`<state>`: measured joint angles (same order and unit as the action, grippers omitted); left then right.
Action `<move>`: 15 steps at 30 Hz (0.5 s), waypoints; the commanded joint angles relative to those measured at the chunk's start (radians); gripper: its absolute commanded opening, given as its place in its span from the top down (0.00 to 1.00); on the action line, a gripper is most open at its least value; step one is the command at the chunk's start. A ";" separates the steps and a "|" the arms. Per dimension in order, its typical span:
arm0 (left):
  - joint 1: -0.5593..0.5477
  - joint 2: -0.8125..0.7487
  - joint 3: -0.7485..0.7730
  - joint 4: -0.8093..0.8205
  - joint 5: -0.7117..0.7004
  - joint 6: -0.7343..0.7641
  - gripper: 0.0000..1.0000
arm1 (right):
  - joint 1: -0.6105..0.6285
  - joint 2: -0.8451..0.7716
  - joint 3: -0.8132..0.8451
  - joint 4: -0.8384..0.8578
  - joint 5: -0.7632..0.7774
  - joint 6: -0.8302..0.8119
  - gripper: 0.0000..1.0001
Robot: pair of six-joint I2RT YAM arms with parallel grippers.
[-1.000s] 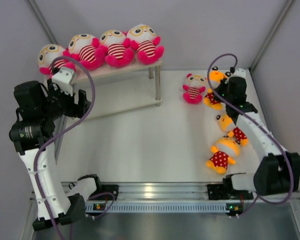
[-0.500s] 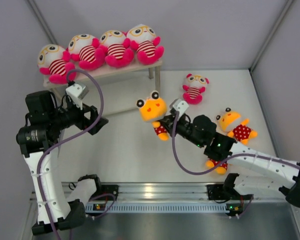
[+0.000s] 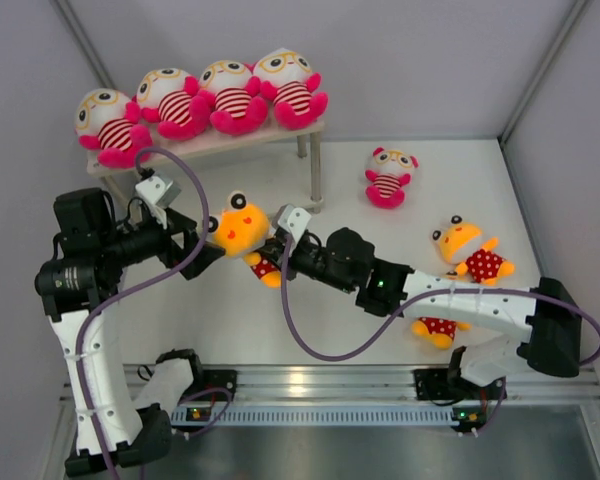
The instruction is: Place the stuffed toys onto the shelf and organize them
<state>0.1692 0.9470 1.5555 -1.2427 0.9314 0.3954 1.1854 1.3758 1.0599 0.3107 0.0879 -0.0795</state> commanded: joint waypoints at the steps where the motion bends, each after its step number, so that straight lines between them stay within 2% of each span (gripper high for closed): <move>1: -0.004 0.009 -0.014 0.006 0.012 0.028 0.02 | 0.037 0.008 0.072 0.079 -0.037 -0.026 1.00; 9: -0.005 0.026 0.003 0.026 -0.019 0.006 0.02 | 0.054 0.057 0.147 0.042 -0.146 -0.032 1.00; 10: -0.004 0.027 0.009 0.026 -0.020 0.023 0.07 | 0.056 0.063 0.164 0.036 -0.157 -0.031 1.00; 12: -0.003 0.026 0.014 0.025 -0.023 0.036 0.28 | 0.056 0.068 0.170 0.030 -0.178 -0.028 1.00; 13: -0.004 0.027 0.015 0.025 -0.019 0.039 0.66 | 0.056 0.063 0.170 0.031 -0.183 -0.028 1.00; 15: -0.004 0.036 0.015 0.026 -0.011 0.030 0.98 | 0.057 0.054 0.167 0.033 -0.198 -0.039 1.00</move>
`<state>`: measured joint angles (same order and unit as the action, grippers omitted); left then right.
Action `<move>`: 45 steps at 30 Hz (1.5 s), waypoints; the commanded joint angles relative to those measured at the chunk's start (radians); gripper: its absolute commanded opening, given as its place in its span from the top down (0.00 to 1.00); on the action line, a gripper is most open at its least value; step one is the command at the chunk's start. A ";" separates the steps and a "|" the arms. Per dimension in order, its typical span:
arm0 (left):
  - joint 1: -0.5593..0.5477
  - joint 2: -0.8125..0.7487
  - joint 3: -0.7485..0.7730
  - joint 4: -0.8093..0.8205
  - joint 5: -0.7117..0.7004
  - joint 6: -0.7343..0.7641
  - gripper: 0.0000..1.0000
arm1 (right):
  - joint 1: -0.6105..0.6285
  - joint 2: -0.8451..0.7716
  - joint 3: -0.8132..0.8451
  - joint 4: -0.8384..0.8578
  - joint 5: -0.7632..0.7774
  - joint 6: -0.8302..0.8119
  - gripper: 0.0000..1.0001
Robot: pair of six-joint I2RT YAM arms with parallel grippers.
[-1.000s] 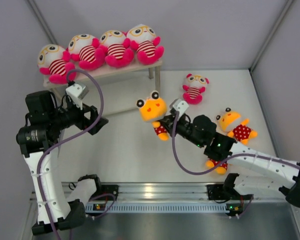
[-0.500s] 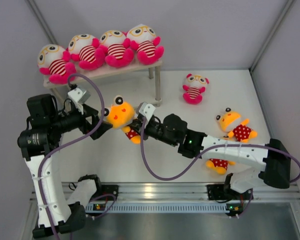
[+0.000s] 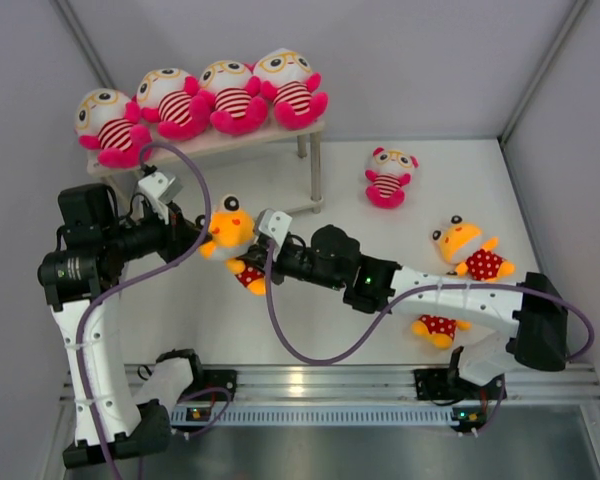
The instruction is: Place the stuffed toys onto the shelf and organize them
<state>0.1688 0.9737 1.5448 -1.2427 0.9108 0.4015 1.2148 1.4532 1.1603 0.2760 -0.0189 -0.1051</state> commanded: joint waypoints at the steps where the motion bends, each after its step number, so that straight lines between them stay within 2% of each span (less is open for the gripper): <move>1: -0.003 0.013 0.026 0.026 0.010 0.019 1.00 | 0.026 -0.027 0.062 0.066 -0.096 -0.018 1.00; 2: -0.003 0.019 0.026 0.026 0.004 0.013 1.00 | 0.026 -0.031 0.059 0.065 -0.107 -0.022 1.00; 4: -0.003 0.031 0.028 0.026 -0.016 0.004 1.00 | 0.028 -0.050 0.043 0.057 -0.102 -0.041 0.91; 5: -0.003 0.034 0.029 0.028 -0.024 0.002 1.00 | 0.026 -0.060 0.032 0.055 -0.090 -0.047 0.72; 8: -0.003 0.043 0.034 0.028 -0.059 -0.013 1.00 | 0.026 -0.118 -0.052 0.072 -0.012 -0.088 0.30; 11: -0.003 0.043 0.041 0.028 -0.078 -0.013 1.00 | 0.028 -0.210 -0.198 0.138 0.079 -0.178 0.22; 14: -0.003 0.049 0.058 0.028 -0.081 -0.023 1.00 | 0.040 -0.278 -0.330 0.196 0.126 -0.347 0.22; 16: -0.003 0.056 0.070 0.028 -0.084 -0.027 1.00 | 0.080 -0.297 -0.423 0.256 0.184 -0.543 0.21; 17: -0.003 0.057 0.074 0.026 -0.087 -0.033 1.00 | 0.124 -0.294 -0.454 0.346 0.213 -0.617 0.19; 18: -0.003 0.060 0.077 0.028 -0.086 -0.035 1.00 | 0.147 -0.265 -0.476 0.383 0.243 -0.772 0.17; 21: -0.003 0.071 0.083 0.028 -0.085 -0.047 1.00 | 0.236 -0.127 -0.487 0.534 0.393 -1.033 0.16; 23: -0.003 0.076 0.086 0.028 -0.084 -0.055 1.00 | 0.268 -0.047 -0.484 0.670 0.448 -1.137 0.17; 24: -0.003 0.077 0.087 0.028 -0.084 -0.059 1.00 | 0.273 0.040 -0.484 0.842 0.458 -1.213 0.16; 27: -0.003 0.079 0.084 0.028 -0.079 -0.066 1.00 | 0.267 0.213 -0.397 1.035 0.507 -1.375 0.16; 30: -0.003 0.080 0.083 0.028 -0.079 -0.070 1.00 | 0.261 0.347 -0.326 1.155 0.527 -1.485 0.16; 33: -0.003 0.077 0.080 0.028 -0.079 -0.069 1.00 | 0.247 0.418 -0.232 1.171 0.533 -1.516 0.17; 36: -0.003 0.074 0.078 0.028 -0.078 -0.067 1.00 | 0.226 0.456 -0.186 1.174 0.530 -1.506 0.21; 41: -0.003 0.069 0.071 0.028 -0.073 -0.059 1.00 | 0.193 0.478 -0.162 1.186 0.548 -1.519 0.34; 45: -0.003 0.076 0.077 0.028 -0.076 -0.059 1.00 | 0.183 0.477 -0.174 1.180 0.539 -1.501 0.36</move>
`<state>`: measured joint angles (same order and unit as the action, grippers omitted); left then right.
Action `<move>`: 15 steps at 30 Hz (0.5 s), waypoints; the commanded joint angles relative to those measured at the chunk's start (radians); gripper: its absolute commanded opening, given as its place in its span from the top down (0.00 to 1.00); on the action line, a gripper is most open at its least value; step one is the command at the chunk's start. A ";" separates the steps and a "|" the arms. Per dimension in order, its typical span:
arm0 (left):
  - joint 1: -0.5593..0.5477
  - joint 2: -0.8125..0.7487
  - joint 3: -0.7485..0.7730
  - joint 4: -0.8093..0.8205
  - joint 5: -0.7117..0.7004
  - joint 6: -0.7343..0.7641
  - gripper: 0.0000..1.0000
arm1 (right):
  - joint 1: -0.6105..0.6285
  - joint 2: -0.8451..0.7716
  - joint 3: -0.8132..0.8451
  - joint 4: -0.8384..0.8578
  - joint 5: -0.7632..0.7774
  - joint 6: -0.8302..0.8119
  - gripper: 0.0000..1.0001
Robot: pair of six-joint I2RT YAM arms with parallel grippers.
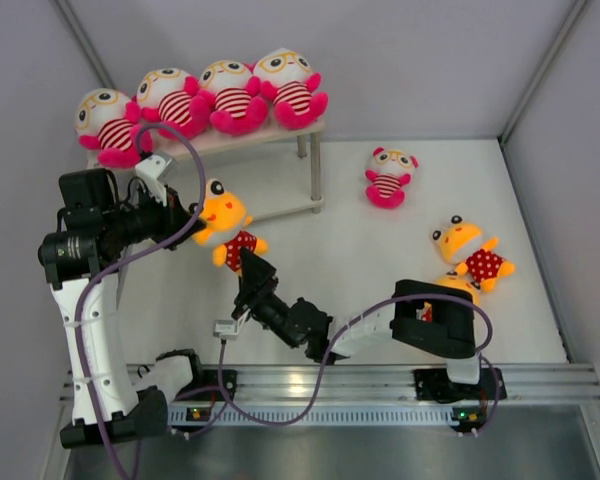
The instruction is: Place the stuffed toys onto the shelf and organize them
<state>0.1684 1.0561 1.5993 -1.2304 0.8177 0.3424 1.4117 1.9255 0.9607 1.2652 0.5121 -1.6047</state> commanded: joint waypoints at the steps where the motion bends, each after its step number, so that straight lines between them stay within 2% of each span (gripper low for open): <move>1: -0.004 -0.005 0.022 0.014 0.017 0.001 1.00 | -0.016 0.004 0.023 0.194 0.008 -0.001 0.36; 4: -0.003 -0.005 0.022 0.016 0.017 0.004 1.00 | -0.022 0.006 0.010 0.207 0.016 0.006 0.34; 6: -0.003 -0.004 0.027 0.016 0.017 0.003 1.00 | -0.026 0.004 0.001 0.209 0.017 0.014 0.29; 7: -0.003 -0.002 0.028 0.016 0.018 0.000 1.00 | -0.028 0.004 -0.003 0.218 0.014 0.012 0.24; 8: -0.004 -0.001 0.033 0.016 0.017 0.001 1.00 | -0.031 0.004 -0.010 0.226 0.009 0.008 0.15; 10: -0.003 0.004 0.047 0.016 0.020 -0.003 1.00 | -0.031 -0.003 -0.045 0.244 -0.021 0.000 0.10; 15: -0.003 0.010 0.063 0.016 0.034 -0.003 1.00 | -0.030 -0.036 -0.094 0.211 -0.053 0.015 0.10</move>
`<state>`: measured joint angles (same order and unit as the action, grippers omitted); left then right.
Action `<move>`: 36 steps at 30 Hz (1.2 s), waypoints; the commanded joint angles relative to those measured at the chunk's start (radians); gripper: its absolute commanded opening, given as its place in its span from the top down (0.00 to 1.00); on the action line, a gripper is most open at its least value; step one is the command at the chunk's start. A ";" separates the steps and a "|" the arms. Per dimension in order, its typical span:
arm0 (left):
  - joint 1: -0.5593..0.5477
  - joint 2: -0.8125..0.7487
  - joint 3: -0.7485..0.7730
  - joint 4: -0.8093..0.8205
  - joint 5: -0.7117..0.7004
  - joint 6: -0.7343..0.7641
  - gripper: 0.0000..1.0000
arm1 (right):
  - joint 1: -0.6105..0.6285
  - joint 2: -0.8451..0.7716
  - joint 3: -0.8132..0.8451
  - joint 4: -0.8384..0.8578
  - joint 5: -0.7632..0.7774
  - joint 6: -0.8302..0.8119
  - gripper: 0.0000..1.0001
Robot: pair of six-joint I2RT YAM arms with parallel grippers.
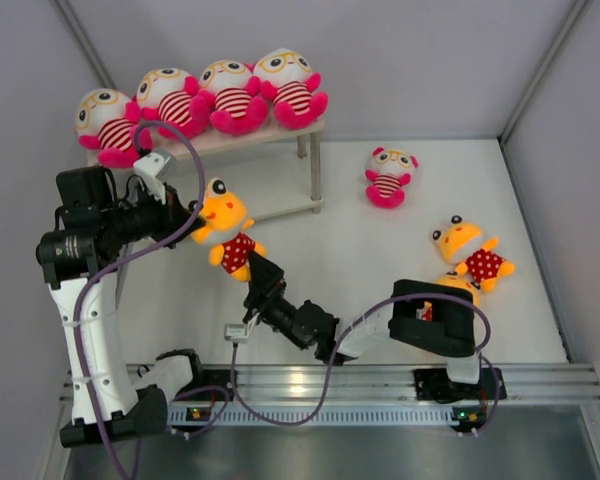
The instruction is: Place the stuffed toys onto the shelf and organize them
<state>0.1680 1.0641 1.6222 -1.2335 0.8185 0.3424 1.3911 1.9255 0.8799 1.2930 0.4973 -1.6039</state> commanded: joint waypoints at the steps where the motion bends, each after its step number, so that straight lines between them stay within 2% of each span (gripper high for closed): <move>1: -0.002 0.004 0.038 0.017 0.039 -0.005 1.00 | -0.010 -0.037 -0.009 0.183 -0.039 0.015 0.10; 10: -0.002 -0.007 0.011 0.019 0.047 -0.006 1.00 | -0.033 0.029 0.109 0.198 -0.037 -0.036 0.16; 12: -0.002 -0.010 0.007 0.017 0.048 -0.005 1.00 | -0.044 0.032 0.126 0.198 -0.040 -0.036 0.21; 13: -0.002 -0.012 0.005 0.019 0.050 -0.003 1.00 | -0.047 0.033 0.131 0.200 -0.045 -0.034 0.25; 14: -0.002 -0.010 0.002 0.019 0.050 -0.005 1.00 | -0.052 0.033 0.136 0.200 -0.049 -0.030 0.39; 16: -0.002 -0.004 -0.005 0.019 0.053 -0.006 1.00 | -0.053 0.030 0.152 0.174 -0.063 -0.022 0.53; 17: -0.002 -0.003 -0.008 0.019 0.051 -0.006 1.00 | -0.053 0.021 0.156 0.161 -0.069 -0.015 0.63; 21: -0.002 0.008 -0.007 0.019 -0.010 0.000 1.00 | -0.050 -0.037 0.122 0.066 -0.071 0.028 0.84; 22: -0.002 0.011 -0.007 0.017 -0.036 0.001 0.95 | -0.047 -0.055 0.111 0.011 -0.065 0.056 0.93; 23: -0.004 0.014 -0.011 0.019 -0.062 0.009 0.70 | -0.047 -0.092 0.090 -0.023 -0.057 0.071 0.99; 24: -0.002 0.019 -0.015 0.017 -0.088 0.015 0.61 | -0.047 -0.114 0.079 -0.052 -0.037 0.091 1.00; 26: -0.002 0.030 -0.028 0.019 -0.168 0.032 0.54 | -0.046 -0.178 0.042 -0.163 -0.023 0.151 1.00; 27: -0.002 0.036 -0.034 0.019 -0.192 0.036 0.42 | -0.046 -0.198 0.031 -0.211 -0.013 0.171 1.00; 29: -0.002 0.043 -0.039 0.019 -0.242 0.040 0.33 | -0.047 -0.239 0.022 -0.356 0.004 0.231 1.00; 30: -0.002 0.045 -0.042 0.019 -0.249 0.044 0.20 | -0.047 -0.249 0.024 -0.410 0.020 0.246 1.00; 31: -0.001 0.043 -0.041 0.019 -0.263 0.047 0.17 | -0.053 -0.253 0.028 -0.467 0.030 0.284 1.00; 32: -0.002 0.037 -0.038 0.019 -0.269 0.059 0.16 | -0.058 -0.252 0.048 -0.597 0.038 0.306 1.00; 36: -0.002 0.008 -0.027 0.019 -0.309 0.090 0.11 | -0.119 -0.198 0.131 -0.794 0.085 0.406 1.00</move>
<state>0.1680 1.1080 1.5837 -1.2312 0.5652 0.3935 1.3293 1.7088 0.9295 0.7242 0.5179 -1.3178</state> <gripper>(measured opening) 0.883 0.068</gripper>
